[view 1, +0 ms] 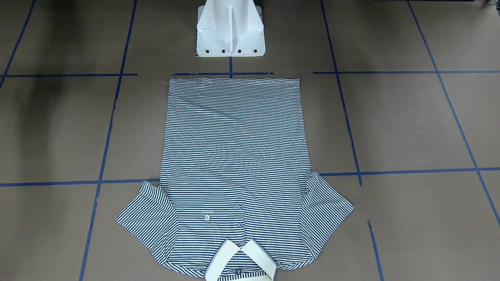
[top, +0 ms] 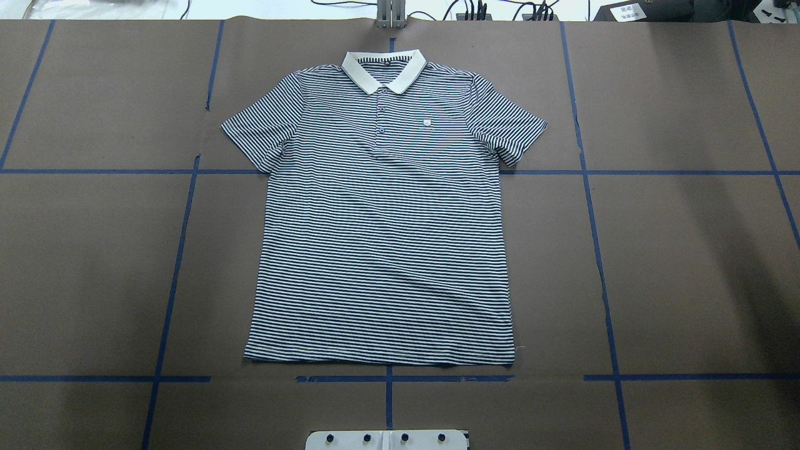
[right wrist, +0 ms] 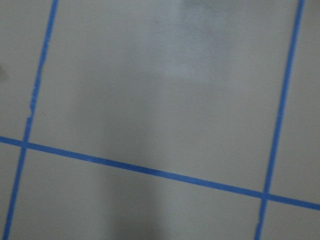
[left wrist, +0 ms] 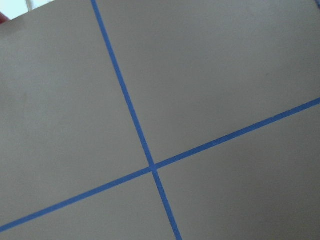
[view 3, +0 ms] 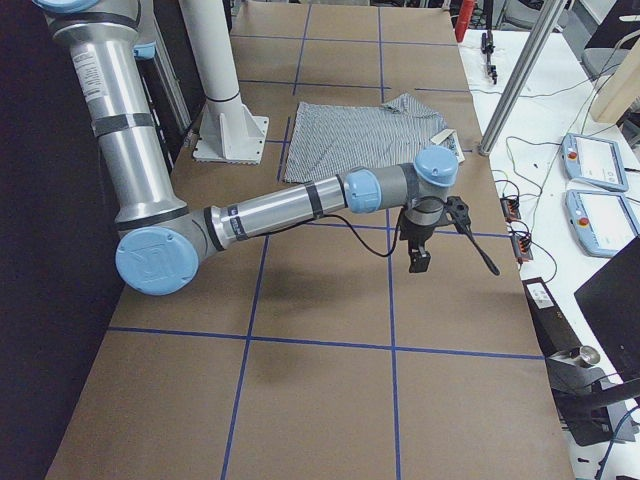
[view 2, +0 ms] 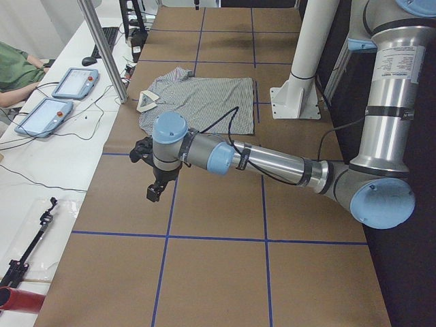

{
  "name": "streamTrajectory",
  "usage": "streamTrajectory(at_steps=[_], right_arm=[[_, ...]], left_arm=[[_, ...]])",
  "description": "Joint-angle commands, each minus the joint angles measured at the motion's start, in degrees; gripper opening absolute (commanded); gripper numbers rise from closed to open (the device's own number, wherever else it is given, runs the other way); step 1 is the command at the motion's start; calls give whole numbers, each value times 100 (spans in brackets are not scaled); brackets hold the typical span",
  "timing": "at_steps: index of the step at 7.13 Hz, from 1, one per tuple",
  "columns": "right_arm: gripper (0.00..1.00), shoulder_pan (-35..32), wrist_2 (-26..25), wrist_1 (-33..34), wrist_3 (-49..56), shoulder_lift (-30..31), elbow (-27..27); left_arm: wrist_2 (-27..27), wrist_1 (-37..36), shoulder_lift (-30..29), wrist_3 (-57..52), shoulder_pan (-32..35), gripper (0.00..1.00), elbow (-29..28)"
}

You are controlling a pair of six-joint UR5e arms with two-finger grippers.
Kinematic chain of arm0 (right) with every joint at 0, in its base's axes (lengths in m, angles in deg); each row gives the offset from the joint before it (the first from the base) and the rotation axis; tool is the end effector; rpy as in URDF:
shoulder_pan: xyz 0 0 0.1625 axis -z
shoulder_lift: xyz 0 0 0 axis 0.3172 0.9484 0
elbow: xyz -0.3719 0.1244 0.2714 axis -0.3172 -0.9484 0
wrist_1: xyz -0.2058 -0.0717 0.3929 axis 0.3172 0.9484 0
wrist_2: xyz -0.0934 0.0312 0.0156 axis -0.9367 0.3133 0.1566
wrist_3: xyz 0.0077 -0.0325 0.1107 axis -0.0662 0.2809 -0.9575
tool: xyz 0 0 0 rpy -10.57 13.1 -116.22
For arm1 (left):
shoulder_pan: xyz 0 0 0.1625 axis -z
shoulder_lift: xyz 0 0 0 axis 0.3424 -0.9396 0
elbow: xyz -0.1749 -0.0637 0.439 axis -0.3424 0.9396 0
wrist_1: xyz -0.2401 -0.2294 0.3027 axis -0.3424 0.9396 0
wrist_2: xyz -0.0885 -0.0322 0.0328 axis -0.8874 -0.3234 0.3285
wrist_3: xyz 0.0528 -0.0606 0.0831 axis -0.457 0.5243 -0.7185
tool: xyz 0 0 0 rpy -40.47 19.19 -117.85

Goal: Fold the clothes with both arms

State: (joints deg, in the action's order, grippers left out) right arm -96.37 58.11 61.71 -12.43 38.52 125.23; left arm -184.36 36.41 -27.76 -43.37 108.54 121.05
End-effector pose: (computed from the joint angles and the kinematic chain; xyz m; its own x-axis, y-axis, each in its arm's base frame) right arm -0.0864 -0.6551 0.5221 0.6841 -0.2203 0.6953 0.1189 0.9742 0.1916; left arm -0.0367 -0.5826 0.5697 0.6873 0.4592 -0.5628 -0.1421 0.8448 0.5159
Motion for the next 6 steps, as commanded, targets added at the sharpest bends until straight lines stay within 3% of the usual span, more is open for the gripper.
streamTrajectory(at_steps=[1,2,3,4,6], right_arm=[[100,885,-40,-1653,-1606,-620,-733],[100,1236,-58,-2708,-2686,-849,-1392],[100,1553,-388,-3232,-3263,-1043,-1790],[100,1887,-905,-3237,-3625,-1210,-1872],[100,2257,-1365,-3272,-4294,-1771,-2441]], left_arm=[[-9,684,-258,637,-193,100,-141],[9,834,-539,955,-325,100,-595],[9,948,-655,1245,-509,100,-704],[9,1045,-673,1640,-580,100,-705],[-17,1352,-656,1889,-581,100,-696]])
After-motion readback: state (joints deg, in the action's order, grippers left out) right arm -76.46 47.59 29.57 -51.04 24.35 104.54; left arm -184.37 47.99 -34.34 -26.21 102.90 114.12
